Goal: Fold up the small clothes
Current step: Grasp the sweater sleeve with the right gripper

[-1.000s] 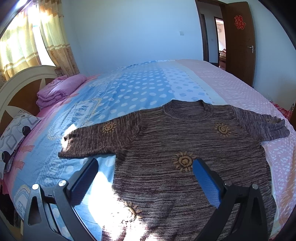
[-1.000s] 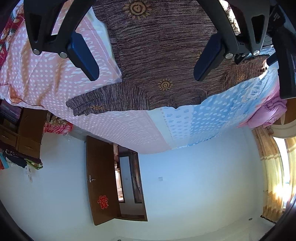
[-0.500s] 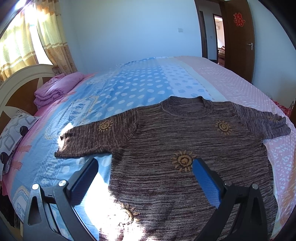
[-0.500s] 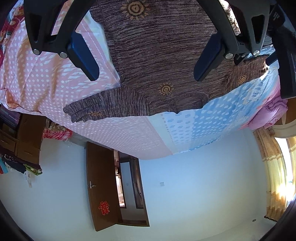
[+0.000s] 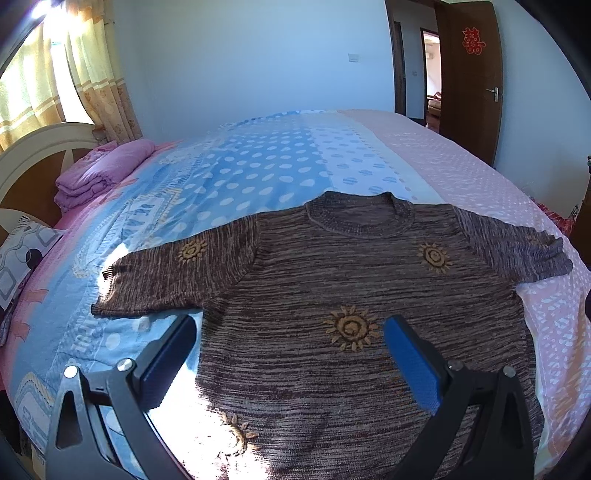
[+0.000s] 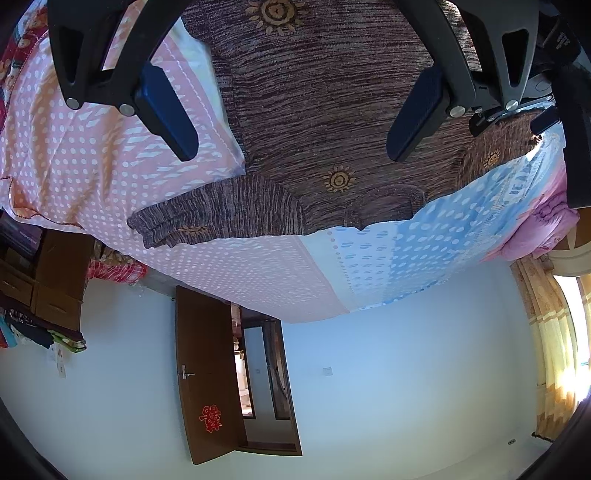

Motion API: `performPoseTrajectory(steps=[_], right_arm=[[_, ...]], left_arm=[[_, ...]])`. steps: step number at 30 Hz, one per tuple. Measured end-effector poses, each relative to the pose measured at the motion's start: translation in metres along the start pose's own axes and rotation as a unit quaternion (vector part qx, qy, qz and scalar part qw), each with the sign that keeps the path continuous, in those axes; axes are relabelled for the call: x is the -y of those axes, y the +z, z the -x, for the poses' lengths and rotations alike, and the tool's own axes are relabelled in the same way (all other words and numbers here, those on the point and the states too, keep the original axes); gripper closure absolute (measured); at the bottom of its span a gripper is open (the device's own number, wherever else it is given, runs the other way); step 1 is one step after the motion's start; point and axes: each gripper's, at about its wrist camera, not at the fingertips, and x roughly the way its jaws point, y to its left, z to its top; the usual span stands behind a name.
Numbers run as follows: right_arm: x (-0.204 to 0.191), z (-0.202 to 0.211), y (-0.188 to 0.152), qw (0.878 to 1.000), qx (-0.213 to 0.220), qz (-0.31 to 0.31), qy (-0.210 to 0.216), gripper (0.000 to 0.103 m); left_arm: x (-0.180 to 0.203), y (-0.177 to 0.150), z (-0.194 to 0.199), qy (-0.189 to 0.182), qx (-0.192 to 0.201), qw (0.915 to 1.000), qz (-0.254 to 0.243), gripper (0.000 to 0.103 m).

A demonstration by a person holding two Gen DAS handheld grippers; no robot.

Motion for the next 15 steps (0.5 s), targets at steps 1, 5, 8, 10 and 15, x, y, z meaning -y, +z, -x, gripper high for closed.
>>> performPoseTrajectory(steps=[1, 5, 8, 10, 15], right_arm=[[0.001, -0.001, 0.001, 1.0, 0.001, -0.001, -0.001, 0.001], [0.01, -0.012, 0.003, 1.0, -0.005, -0.003, 0.003, 0.001], [0.028, -0.03, 0.005, 0.999, -0.029, -0.02, 0.003, 0.001], [0.05, -0.044, 0.007, 0.998, -0.045, -0.037, -0.003, 0.002], [0.14, -0.079, 0.038, 0.992, -0.047, -0.103, -0.05, 0.021]], left_arm=[[0.001, 0.001, -0.001, 0.0, 0.0, 1.0, -0.001, 0.0], [0.004, 0.003, -0.008, 0.0, 0.001, 1.0, -0.005, 0.0], [-0.001, 0.004, -0.02, -0.014, 0.0, 0.9999, -0.002, 0.0], [-0.01, 0.007, -0.033, -0.024, -0.006, 0.9996, 0.013, 0.0], [-0.037, 0.013, -0.067, -0.003, -0.011, 0.9988, 0.048, 0.0]])
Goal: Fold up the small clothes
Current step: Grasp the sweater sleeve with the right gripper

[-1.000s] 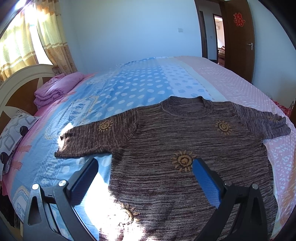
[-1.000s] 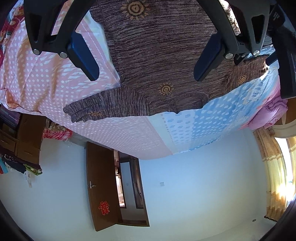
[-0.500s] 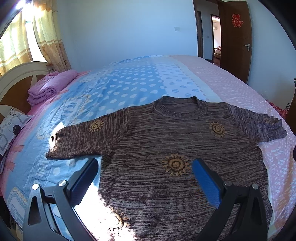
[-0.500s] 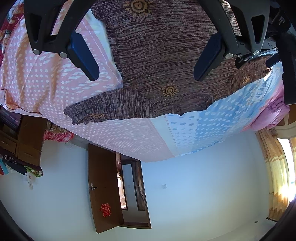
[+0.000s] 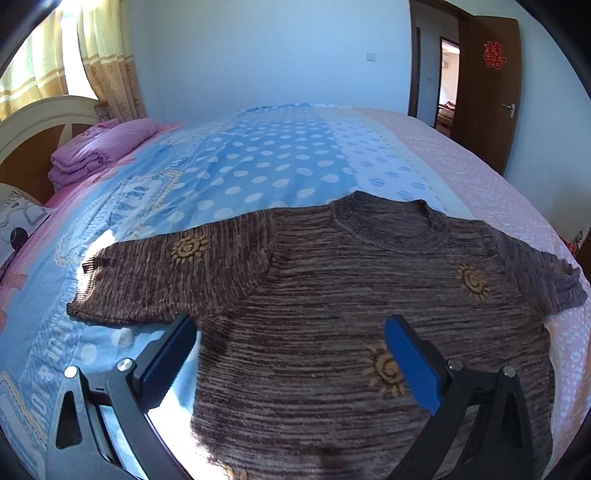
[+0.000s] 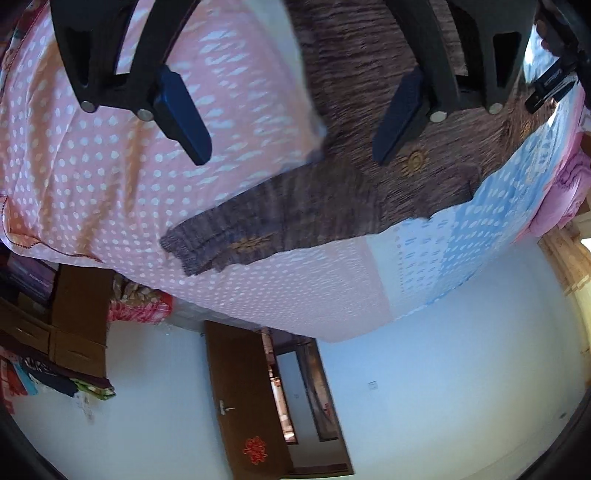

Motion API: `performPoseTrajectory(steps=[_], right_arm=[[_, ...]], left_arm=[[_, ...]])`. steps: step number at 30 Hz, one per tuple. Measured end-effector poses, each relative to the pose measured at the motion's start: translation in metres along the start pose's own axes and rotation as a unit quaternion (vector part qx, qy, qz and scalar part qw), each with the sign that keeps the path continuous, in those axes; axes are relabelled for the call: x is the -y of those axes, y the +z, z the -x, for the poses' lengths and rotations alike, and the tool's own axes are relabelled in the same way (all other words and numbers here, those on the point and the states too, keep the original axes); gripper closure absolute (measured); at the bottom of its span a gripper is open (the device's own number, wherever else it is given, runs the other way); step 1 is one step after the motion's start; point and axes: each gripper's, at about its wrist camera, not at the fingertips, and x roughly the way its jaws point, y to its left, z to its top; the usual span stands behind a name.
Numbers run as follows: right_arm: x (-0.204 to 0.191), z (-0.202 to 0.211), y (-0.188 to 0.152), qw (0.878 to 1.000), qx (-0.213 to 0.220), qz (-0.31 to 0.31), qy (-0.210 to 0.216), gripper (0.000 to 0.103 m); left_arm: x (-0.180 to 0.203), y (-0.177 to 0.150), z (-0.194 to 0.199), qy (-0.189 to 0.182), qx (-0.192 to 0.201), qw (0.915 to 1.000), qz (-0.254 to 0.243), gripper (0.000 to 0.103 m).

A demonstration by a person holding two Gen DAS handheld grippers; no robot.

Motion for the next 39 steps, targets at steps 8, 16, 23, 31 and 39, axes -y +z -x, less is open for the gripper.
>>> performPoseTrajectory(steps=[8, 16, 23, 31, 39], right_arm=[[0.122, -0.093, 0.072, 0.989, -0.039, -0.127, -0.057, 0.04], [0.125, -0.153, 0.072, 0.986, -0.08, -0.13, -0.071, 0.044], [0.106, -0.161, 0.076, 0.992, -0.08, -0.038, -0.095, 0.081], [0.101, -0.132, 0.094, 0.994, -0.064, -0.078, -0.048, 0.1], [-0.011, -0.081, 0.118, 0.998, -0.029, 0.002, 0.049, 0.1]], left_arm=[[-0.022, -0.007, -0.056, 0.031, -0.038, 0.9977, 0.047, 0.0], [-0.006, -0.02, -0.067, 0.041, -0.053, 0.9975, 0.025, 0.0], [-0.016, -0.019, -0.073, 0.017, -0.063, 0.9967, 0.048, 0.0], [-0.026, -0.022, -0.077, -0.019, -0.073, 0.9931, 0.09, 0.0], [-0.029, -0.024, -0.076, -0.024, -0.068, 0.993, 0.093, 0.0]])
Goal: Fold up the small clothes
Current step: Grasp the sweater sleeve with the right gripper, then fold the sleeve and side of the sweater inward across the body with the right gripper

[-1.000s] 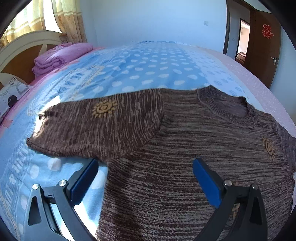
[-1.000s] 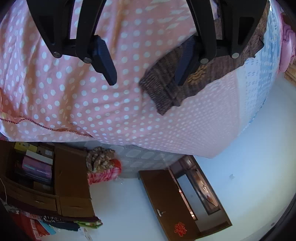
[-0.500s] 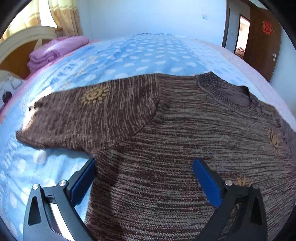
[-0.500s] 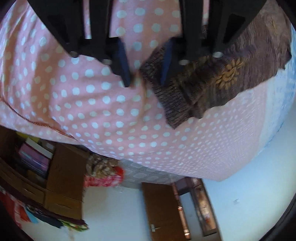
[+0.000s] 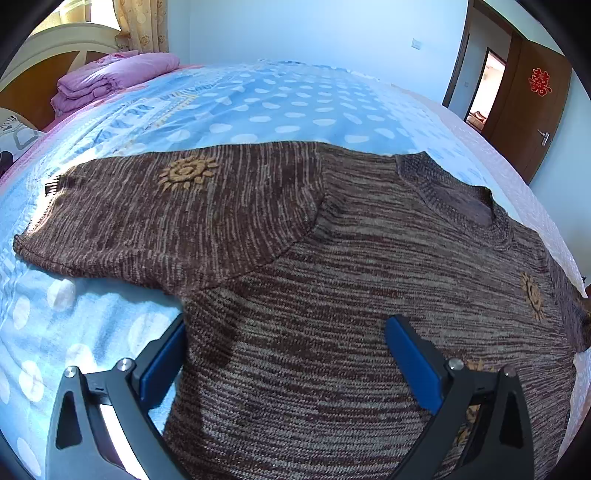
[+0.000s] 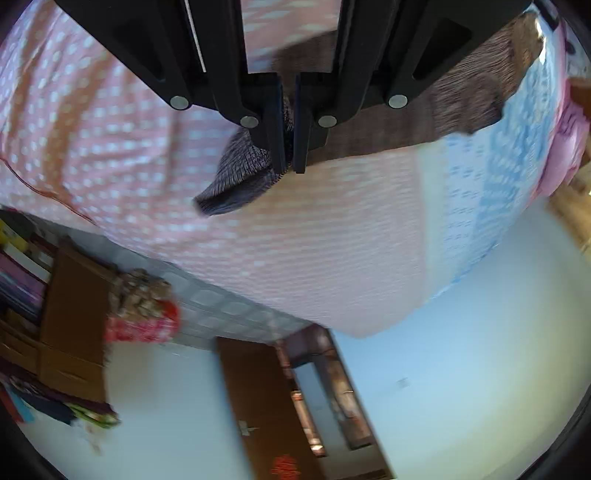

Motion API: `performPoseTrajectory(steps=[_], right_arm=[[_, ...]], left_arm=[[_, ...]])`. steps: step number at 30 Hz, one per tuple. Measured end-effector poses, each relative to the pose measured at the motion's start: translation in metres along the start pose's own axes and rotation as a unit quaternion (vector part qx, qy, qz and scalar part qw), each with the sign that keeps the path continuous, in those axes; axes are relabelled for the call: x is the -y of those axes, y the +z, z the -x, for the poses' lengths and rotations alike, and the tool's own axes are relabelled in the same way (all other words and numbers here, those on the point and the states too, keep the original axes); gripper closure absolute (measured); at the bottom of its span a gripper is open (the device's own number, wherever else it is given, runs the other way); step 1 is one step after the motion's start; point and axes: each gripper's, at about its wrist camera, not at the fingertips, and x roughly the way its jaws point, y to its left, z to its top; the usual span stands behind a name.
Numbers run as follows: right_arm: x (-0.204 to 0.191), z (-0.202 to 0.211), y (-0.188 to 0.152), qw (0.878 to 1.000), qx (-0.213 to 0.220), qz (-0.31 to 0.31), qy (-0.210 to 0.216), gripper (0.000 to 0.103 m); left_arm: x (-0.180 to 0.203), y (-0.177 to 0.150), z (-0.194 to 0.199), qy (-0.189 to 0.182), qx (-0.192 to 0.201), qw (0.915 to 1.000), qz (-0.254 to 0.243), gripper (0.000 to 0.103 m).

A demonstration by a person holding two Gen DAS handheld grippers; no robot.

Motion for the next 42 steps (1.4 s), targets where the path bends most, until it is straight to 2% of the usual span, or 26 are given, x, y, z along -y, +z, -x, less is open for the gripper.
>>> performPoseTrajectory(steps=[5, 8, 11, 14, 19, 22, 24, 25, 26, 28, 29, 30, 32, 37, 38, 39, 40, 41, 42], right_arm=[[-0.101, 0.002, -0.022, 0.995, -0.021, 0.044, 0.09, 0.1], [-0.167, -0.004, -0.049, 0.985, -0.039, 0.079, 0.148, 0.1], [-0.223, -0.017, -0.085, 0.975, -0.067, 0.103, 0.184, 0.1], [-0.265, -0.037, -0.129, 0.967, -0.103, 0.117, 0.2, 0.101], [-0.292, -0.079, -0.179, 0.953, -0.163, 0.122, 0.224, 0.103], [-0.292, -0.09, -0.192, 0.944, -0.195, 0.138, 0.226, 0.103], [-0.277, -0.085, -0.183, 0.945, -0.186, 0.148, 0.223, 0.103], [-0.27, -0.081, -0.176, 0.95, -0.165, 0.151, 0.219, 0.102], [-0.259, -0.077, -0.17, 0.956, -0.142, 0.152, 0.207, 0.098], [-0.239, -0.072, -0.153, 0.971, -0.101, 0.145, 0.165, 0.069], [-0.232, -0.072, -0.147, 0.975, -0.089, 0.135, 0.151, 0.039], [-0.227, -0.073, -0.144, 0.977, -0.082, 0.128, 0.147, 0.031], [-0.229, -0.079, -0.141, 0.977, -0.084, 0.135, 0.144, 0.031], [-0.268, -0.109, -0.159, 0.961, -0.116, 0.206, 0.145, 0.031], [-0.274, -0.118, -0.163, 0.959, -0.123, 0.218, 0.132, 0.035], [-0.277, -0.127, -0.164, 0.958, -0.133, 0.228, 0.115, 0.053], [-0.279, -0.133, -0.167, 0.957, -0.13, 0.243, 0.085, 0.062], [-0.28, -0.131, -0.166, 0.958, -0.116, 0.249, 0.078, 0.071], [-0.28, -0.131, -0.164, 0.959, -0.116, 0.246, 0.077, 0.085]], left_arm=[[-0.001, 0.001, -0.001, -0.003, 0.002, 1.0, 0.002, 0.0], [-0.002, 0.001, -0.001, -0.005, 0.004, 1.0, 0.003, 0.0], [-0.003, -0.001, 0.001, -0.008, 0.006, 0.9999, 0.004, 0.0], [-0.004, -0.001, 0.001, -0.011, 0.007, 0.9999, 0.005, 0.0], [-0.004, -0.001, 0.001, -0.015, 0.01, 0.9998, 0.007, 0.0], [-0.005, -0.001, 0.001, -0.016, 0.011, 0.9998, 0.008, 0.0], [-0.005, -0.001, 0.001, -0.016, 0.011, 0.9998, 0.008, 0.0], [-0.005, -0.001, 0.001, -0.016, 0.011, 0.9998, 0.007, 0.0], [-0.005, -0.001, 0.001, -0.016, 0.011, 0.9998, 0.007, 0.0], [-0.005, -0.001, 0.001, -0.016, 0.011, 0.9998, 0.008, 0.0], [-0.005, -0.001, 0.001, -0.016, 0.011, 0.9998, 0.007, 0.0], [-0.004, -0.001, 0.001, -0.015, 0.011, 0.9998, 0.007, 0.0], [-0.004, -0.001, 0.002, -0.015, 0.012, 0.9998, 0.007, 0.0], [-0.004, -0.001, 0.001, -0.015, 0.013, 0.9998, 0.006, 0.0], [-0.004, 0.0, 0.001, -0.015, 0.013, 0.9998, 0.006, 0.0], [-0.004, -0.001, 0.002, -0.016, 0.013, 0.9998, 0.007, 0.0], [-0.004, -0.001, 0.002, -0.016, 0.013, 0.9998, 0.007, 0.0], [-0.004, -0.001, 0.002, -0.017, 0.013, 0.9997, 0.007, 0.0], [-0.005, -0.001, 0.002, -0.017, 0.013, 0.9997, 0.007, 0.0]])
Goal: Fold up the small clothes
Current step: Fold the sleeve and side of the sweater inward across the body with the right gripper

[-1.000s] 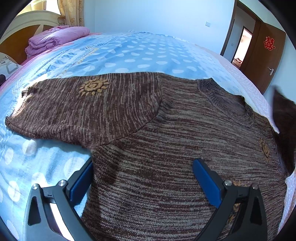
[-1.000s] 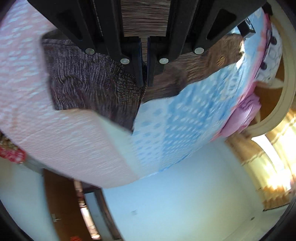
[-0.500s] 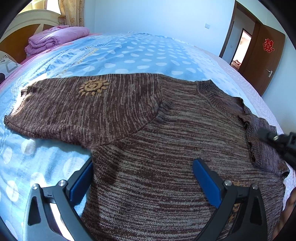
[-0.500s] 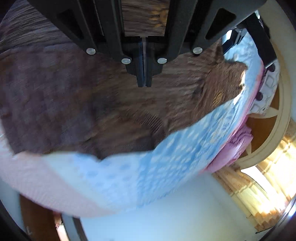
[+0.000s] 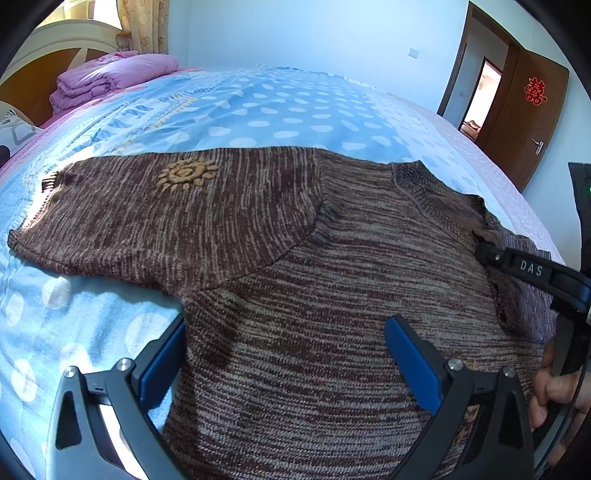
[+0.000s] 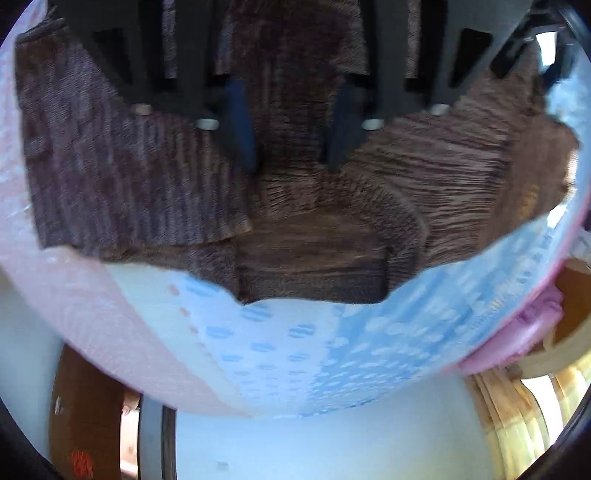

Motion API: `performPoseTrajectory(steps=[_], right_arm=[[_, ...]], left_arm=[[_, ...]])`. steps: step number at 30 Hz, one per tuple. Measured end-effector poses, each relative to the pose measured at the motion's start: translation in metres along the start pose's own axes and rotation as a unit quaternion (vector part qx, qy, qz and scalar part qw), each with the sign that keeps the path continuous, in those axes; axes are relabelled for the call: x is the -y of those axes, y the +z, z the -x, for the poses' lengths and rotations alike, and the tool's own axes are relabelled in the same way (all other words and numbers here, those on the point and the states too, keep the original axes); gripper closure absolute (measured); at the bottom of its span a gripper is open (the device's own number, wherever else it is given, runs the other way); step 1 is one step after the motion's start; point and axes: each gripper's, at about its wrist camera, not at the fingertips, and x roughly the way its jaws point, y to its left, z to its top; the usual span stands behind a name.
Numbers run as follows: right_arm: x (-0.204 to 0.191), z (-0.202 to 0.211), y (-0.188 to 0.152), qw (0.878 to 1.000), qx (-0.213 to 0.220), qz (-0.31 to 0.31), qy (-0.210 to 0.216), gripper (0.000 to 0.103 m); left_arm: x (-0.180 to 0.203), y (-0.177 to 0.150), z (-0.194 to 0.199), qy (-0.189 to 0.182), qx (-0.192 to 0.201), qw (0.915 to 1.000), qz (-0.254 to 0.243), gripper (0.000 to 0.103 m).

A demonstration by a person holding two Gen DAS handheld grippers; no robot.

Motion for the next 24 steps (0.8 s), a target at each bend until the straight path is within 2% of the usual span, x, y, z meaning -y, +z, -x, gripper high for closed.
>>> performPoseTrajectory(steps=[1, 2, 4, 7, 9, 11, 13, 14, 17, 19, 20, 21, 24], right_arm=[[0.005, 0.002, 0.002, 1.0, -0.001, -0.013, 0.0, 0.092], [0.011, 0.005, 0.003, 0.999, 0.002, -0.033, 0.009, 0.094], [0.016, 0.019, 0.004, 0.997, 0.027, -0.061, 0.025, 0.095], [-0.001, 0.032, 0.011, 0.996, 0.059, -0.054, 0.042, 0.095], [-0.014, 0.026, 0.016, 0.996, 0.05, -0.049, 0.059, 0.095], [-0.027, 0.013, 0.017, 0.997, 0.039, -0.036, 0.055, 0.095], [-0.036, -0.006, 0.014, 0.998, 0.008, -0.027, 0.057, 0.09], [-0.037, -0.011, 0.01, 0.997, -0.007, -0.025, 0.067, 0.084], [-0.032, 0.014, 0.003, 0.996, 0.013, -0.019, 0.091, 0.071], [-0.01, 0.043, -0.008, 0.991, 0.051, -0.037, 0.115, 0.071], [0.004, 0.059, -0.014, 0.99, 0.076, -0.048, 0.107, 0.071], [0.014, 0.066, -0.019, 0.992, 0.085, -0.054, 0.081, 0.071], [0.054, 0.083, -0.039, 0.994, 0.09, -0.058, -0.018, 0.072]], left_arm=[[0.0, 0.0, 0.0, 0.0, 0.0, 1.0, 0.0, 0.0], [0.0, 0.0, 0.0, -0.001, 0.001, 1.0, 0.001, 0.0], [-0.001, 0.0, 0.0, -0.002, 0.002, 1.0, 0.001, 0.0], [-0.001, 0.0, 0.0, -0.002, 0.002, 1.0, 0.001, 0.0], [-0.001, 0.0, 0.0, -0.002, 0.002, 1.0, 0.001, 0.0], [-0.001, 0.0, 0.0, -0.002, 0.003, 1.0, 0.001, 0.0], [-0.001, 0.0, 0.0, -0.003, 0.003, 1.0, 0.001, 0.0], [-0.001, 0.0, 0.001, -0.004, 0.004, 1.0, 0.002, 0.0], [-0.001, 0.0, 0.0, -0.006, 0.005, 1.0, 0.003, 0.0], [-0.001, 0.0, 0.001, -0.007, 0.005, 1.0, 0.003, 0.0], [-0.001, 0.0, 0.001, -0.007, 0.005, 1.0, 0.003, 0.0], [-0.001, 0.0, 0.001, -0.006, 0.005, 1.0, 0.002, 0.0], [-0.001, -0.001, 0.001, -0.004, 0.005, 1.0, 0.001, 0.0]])
